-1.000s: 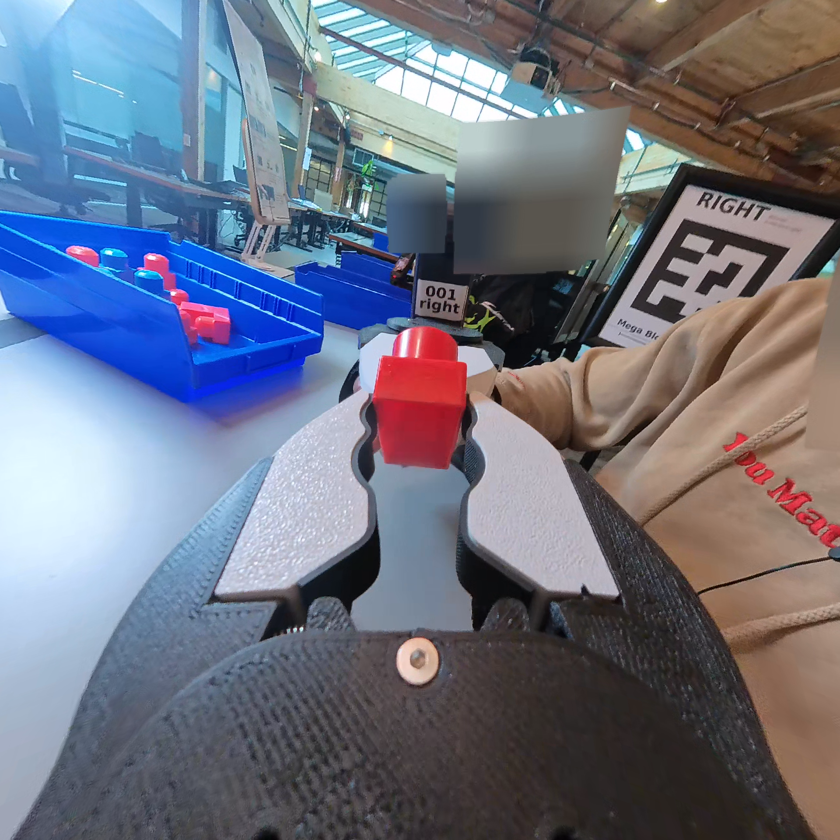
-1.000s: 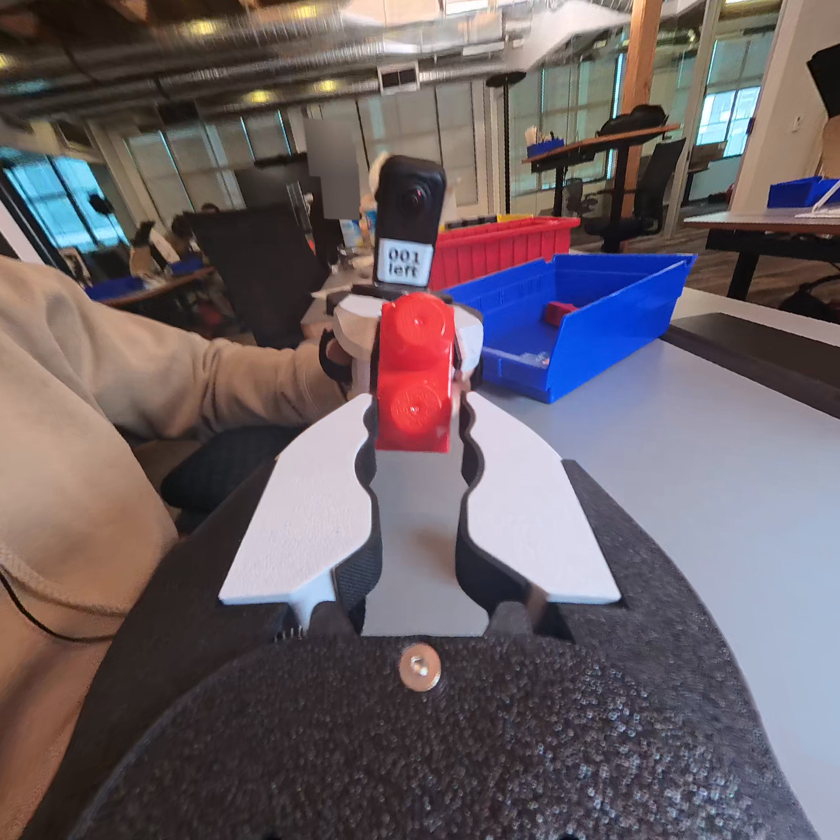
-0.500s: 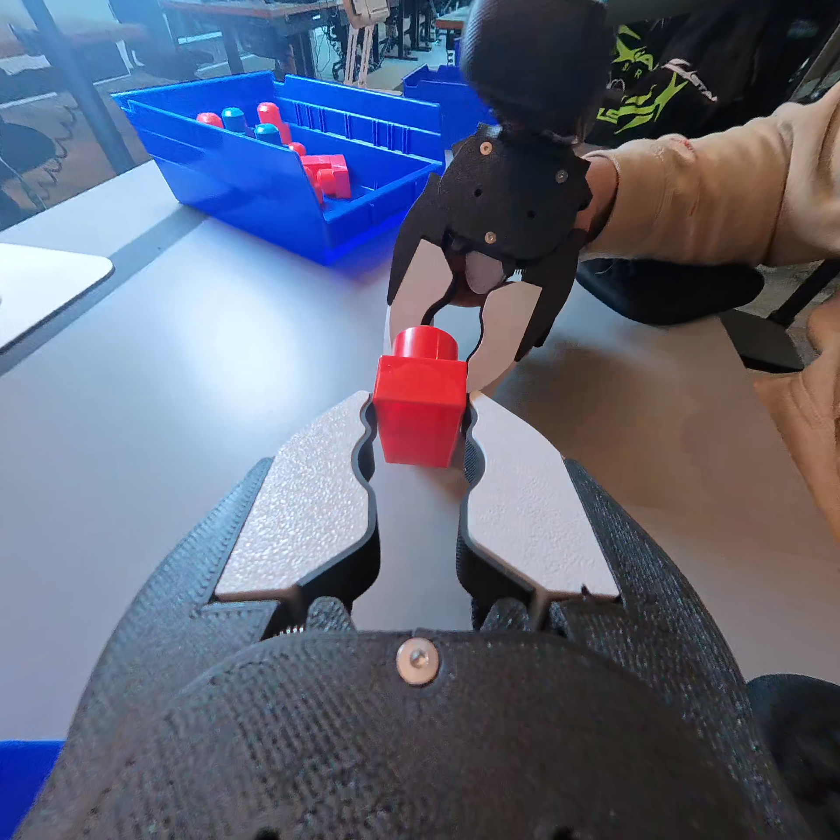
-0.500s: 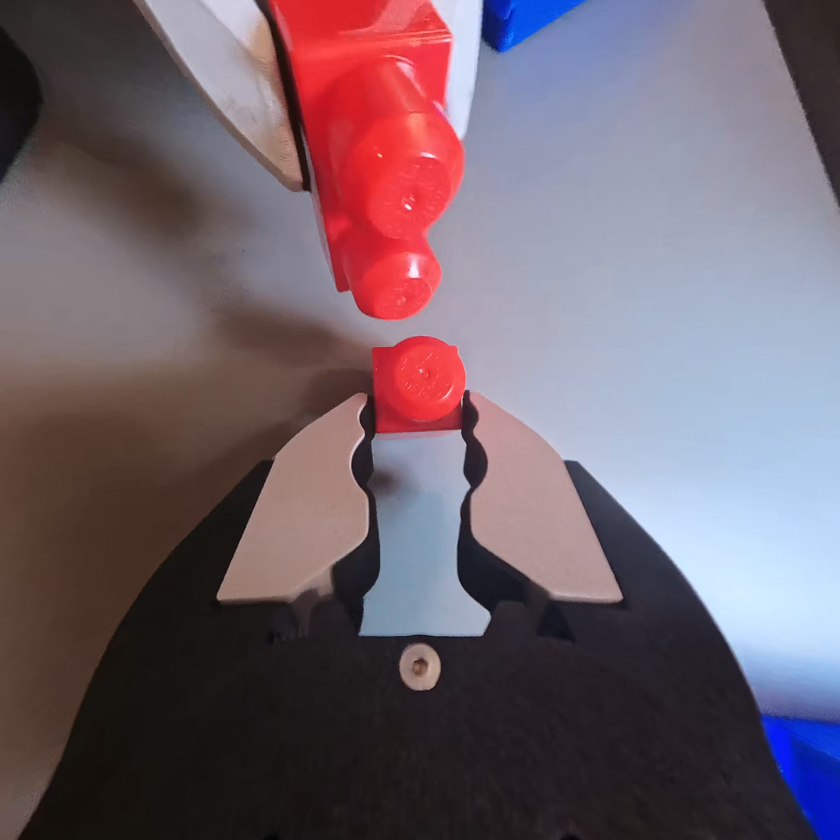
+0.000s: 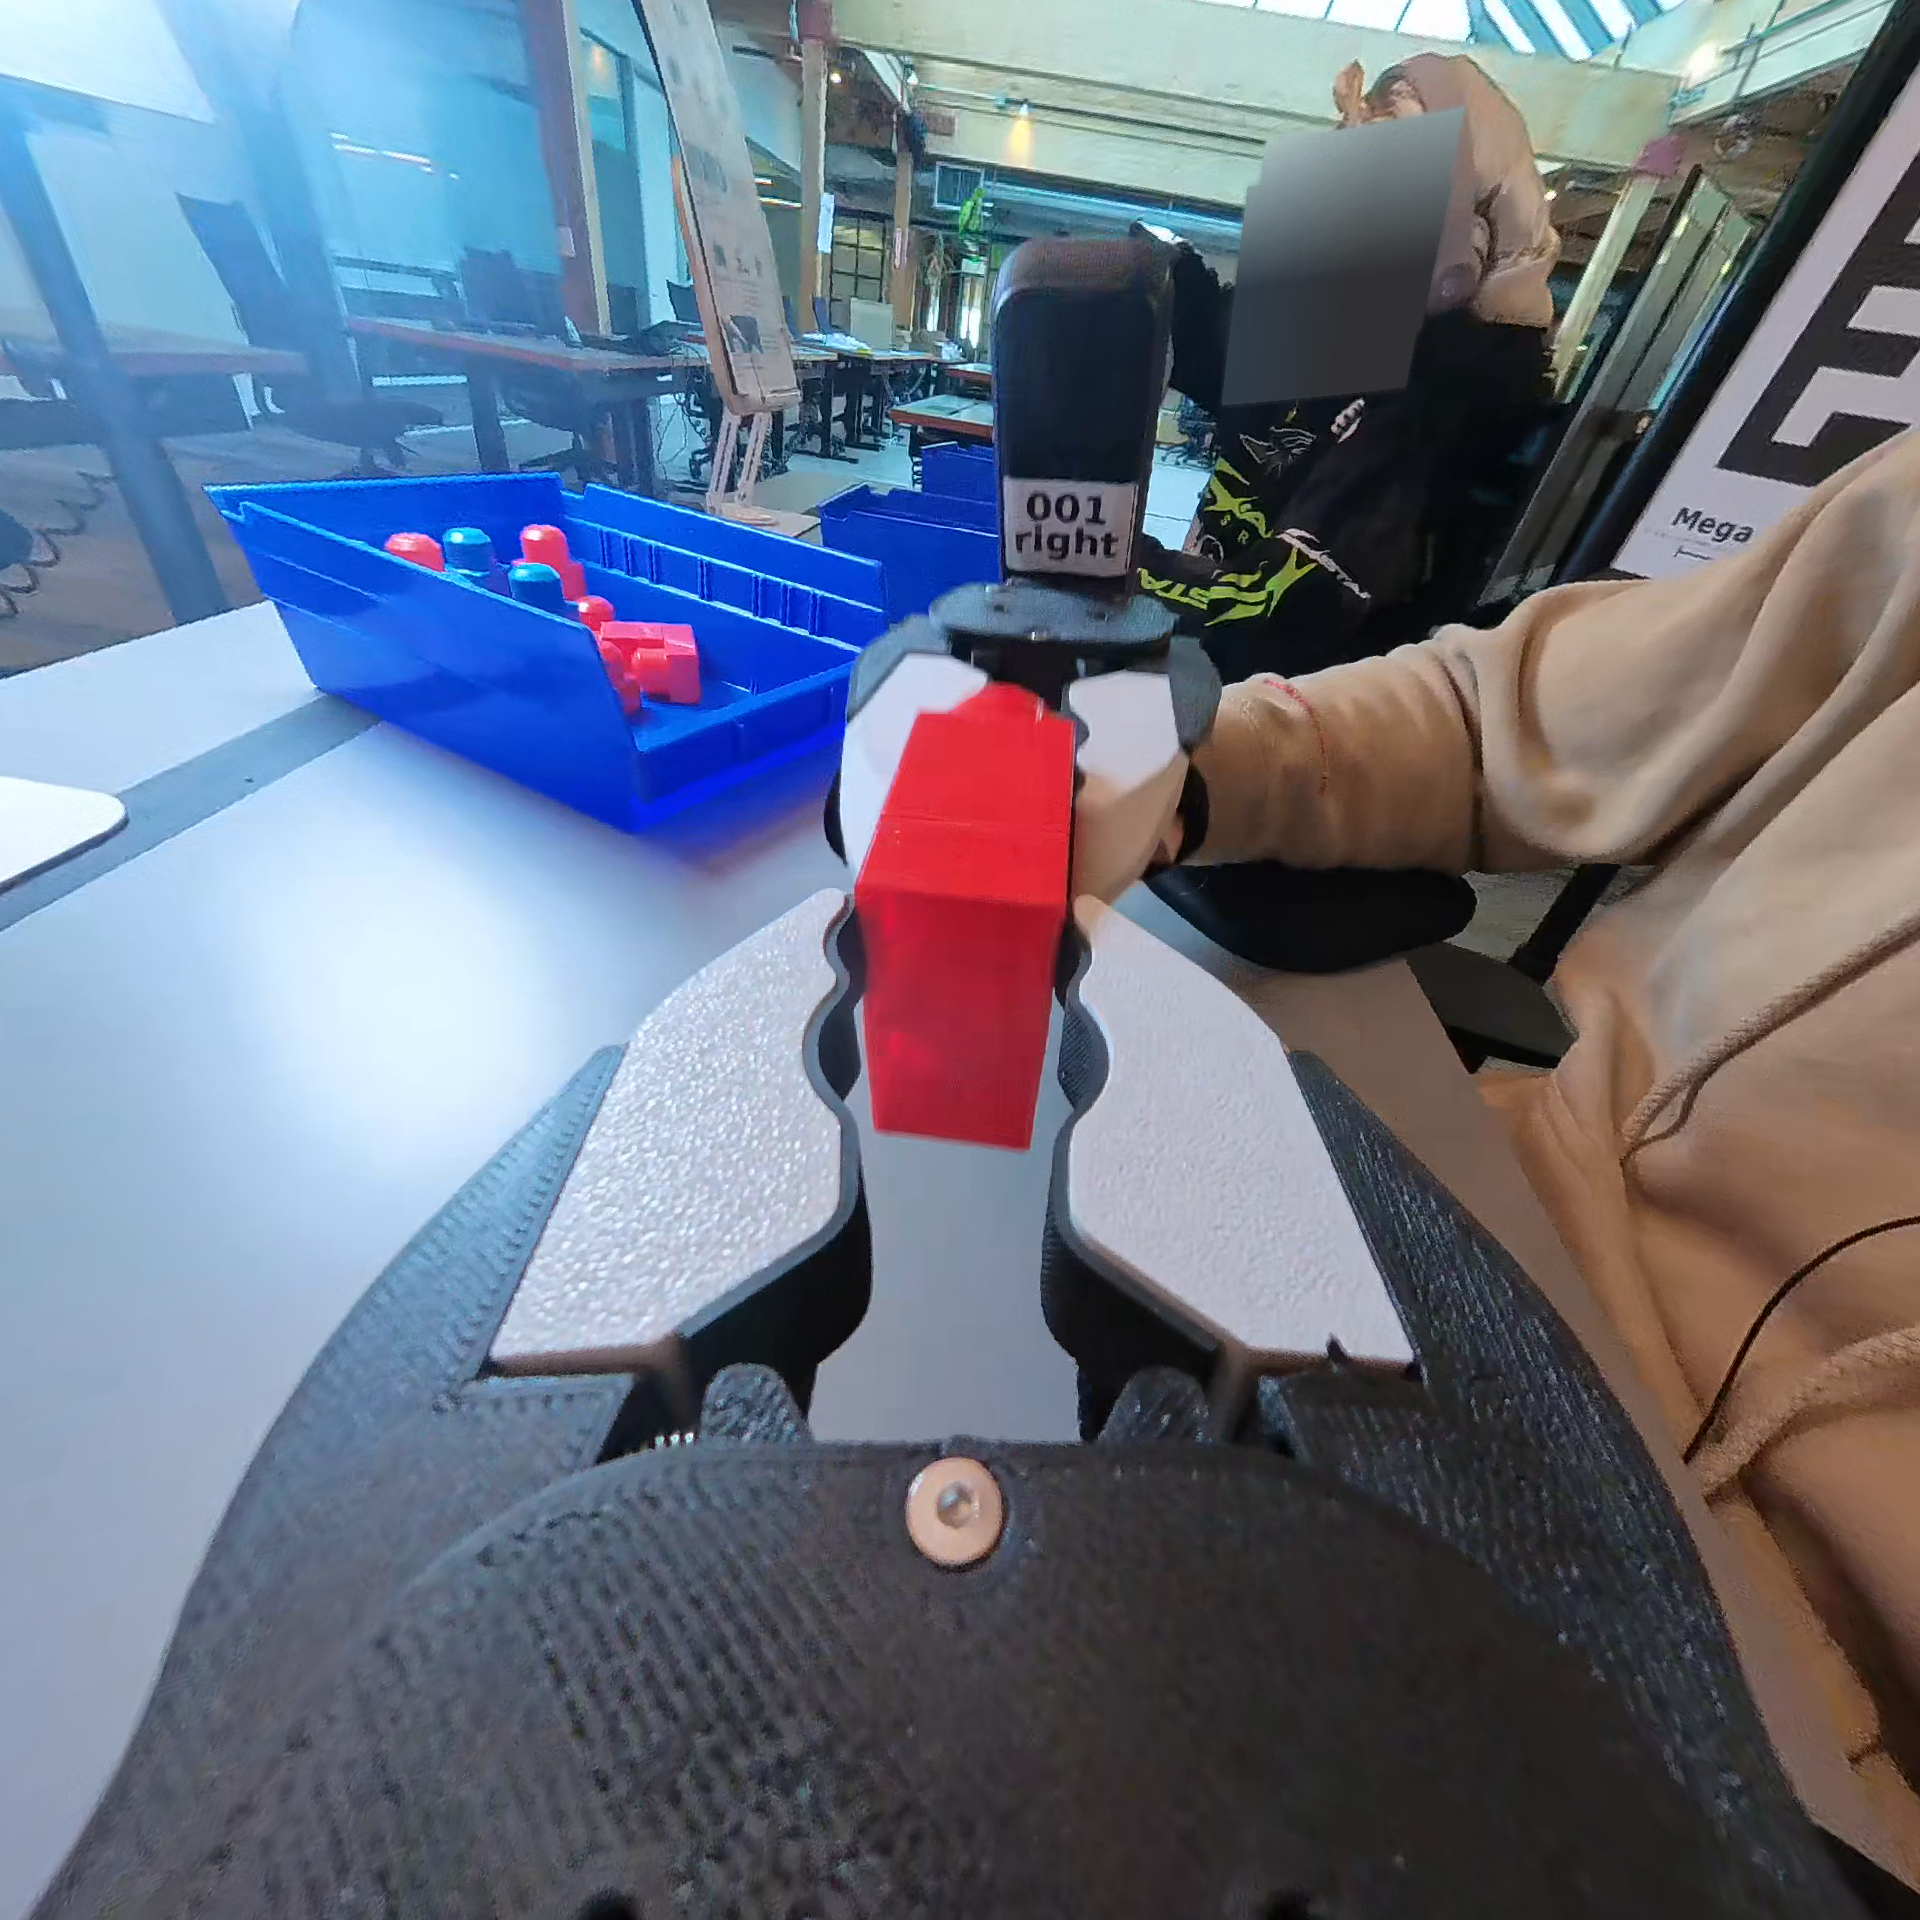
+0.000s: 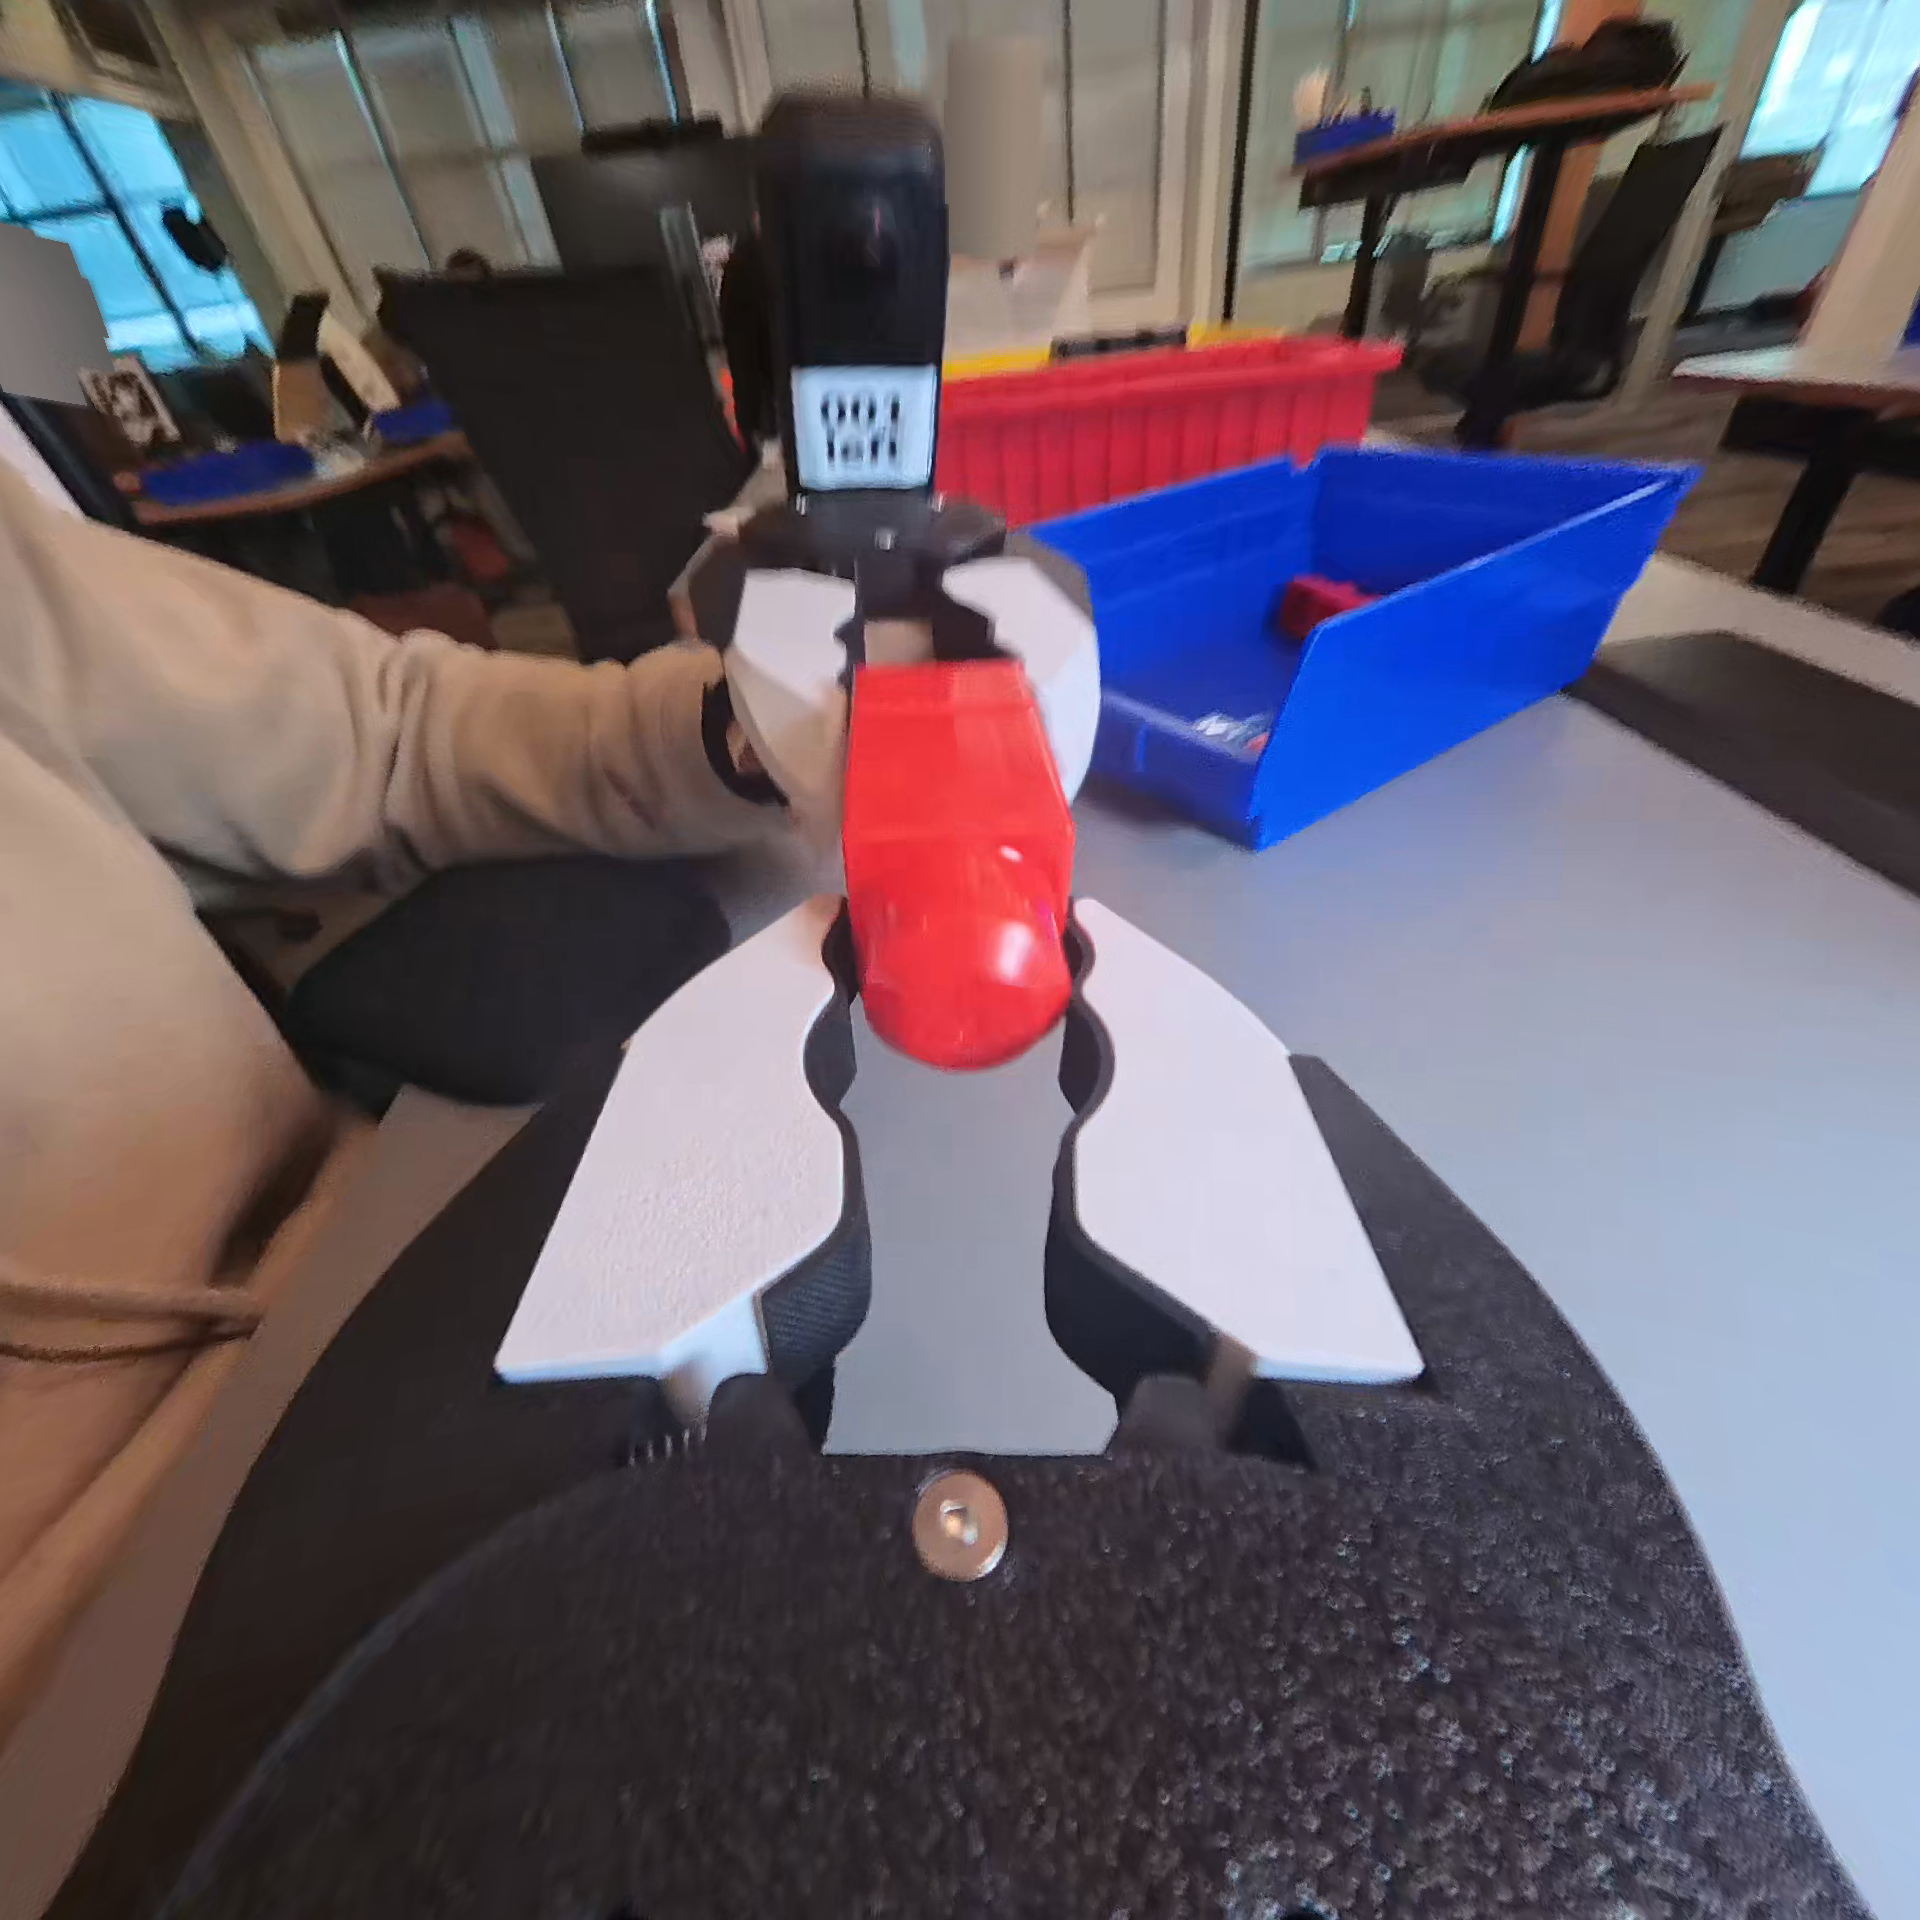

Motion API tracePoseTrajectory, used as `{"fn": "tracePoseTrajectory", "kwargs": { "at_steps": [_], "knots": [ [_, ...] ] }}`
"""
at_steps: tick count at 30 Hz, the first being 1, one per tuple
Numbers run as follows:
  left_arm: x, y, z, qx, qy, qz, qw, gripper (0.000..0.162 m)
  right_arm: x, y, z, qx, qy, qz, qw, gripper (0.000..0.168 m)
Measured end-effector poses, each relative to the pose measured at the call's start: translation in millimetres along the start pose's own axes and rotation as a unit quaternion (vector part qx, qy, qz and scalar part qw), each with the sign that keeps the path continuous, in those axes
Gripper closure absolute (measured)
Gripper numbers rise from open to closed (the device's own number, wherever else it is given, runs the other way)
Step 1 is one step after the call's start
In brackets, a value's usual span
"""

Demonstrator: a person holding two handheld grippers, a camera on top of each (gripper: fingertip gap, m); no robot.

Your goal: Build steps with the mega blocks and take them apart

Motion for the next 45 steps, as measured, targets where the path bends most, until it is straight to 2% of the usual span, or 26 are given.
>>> {"fn": "tracePoseTrajectory", "kwargs": {
  "at_steps": [5,12,21,25,28,30,32,35,37,40,45],
  "knots": [
    [14,5,-4,-0.018,-0.020,-0.027,0.999,0.127,-14,-25,-10,-0.031,0.037,-0.003,0.999,0.132],
    [13,8,3,-0.039,-0.009,-0.068,0.997,0.127,-10,-17,-12,-0.031,0.026,0.017,0.999,0.131],
    [8,-15,-1,-0.082,-0.011,-0.057,0.995,0.127,-7,16,5,0.026,0.012,0.019,0.999,0.131],
    [4,-19,-5,-0.078,0.003,-0.051,0.996,0.129,-1,18,12,-0.014,0.001,0.030,0.999,0.131],
    [-11,-3,3,-0.037,0.053,-0.079,0.995,0.124,24,44,35,-0.058,-0.063,0.059,0.995,0.131],
    [-18,12,12,-0.001,0.069,-0.061,0.996,0.128,63,73,67,-0.091,-0.178,0.094,0.975,0.131],
    [-25,22,20,0.024,0.087,-0.057,0.994,0.133,108,96,111,-0.142,-0.303,0.117,0.935,0.131],
    [-30,20,23,0.017,0.107,-0.075,0.991,0.135,170,102,174,-0.220,-0.425,0.096,0.873,0.131],
    [-29,15,20,-0.002,0.109,-0.090,0.990,0.136,200,78,203,-0.289,-0.451,0.042,0.843,0.131],
    [-30,10,18,-0.017,0.115,-0.108,0.987,0.136,227,33,217,-0.341,-0.452,-0.029,0.824,0.131],
    [-45,23,31,0.000,0.160,-0.100,0.982,0.135,255,-15,219,-0.349,-0.473,-0.086,0.805,0.131]
  ]
}}
Point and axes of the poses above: each gripper's, where its closed fingertips meet, z back along the fingers, y out of its top, x = y × z across the jaws, the point moved 3 cm from there along z, back along the fingers, and after that the axes turned 11 degrees about x, right-handed, at the moved point
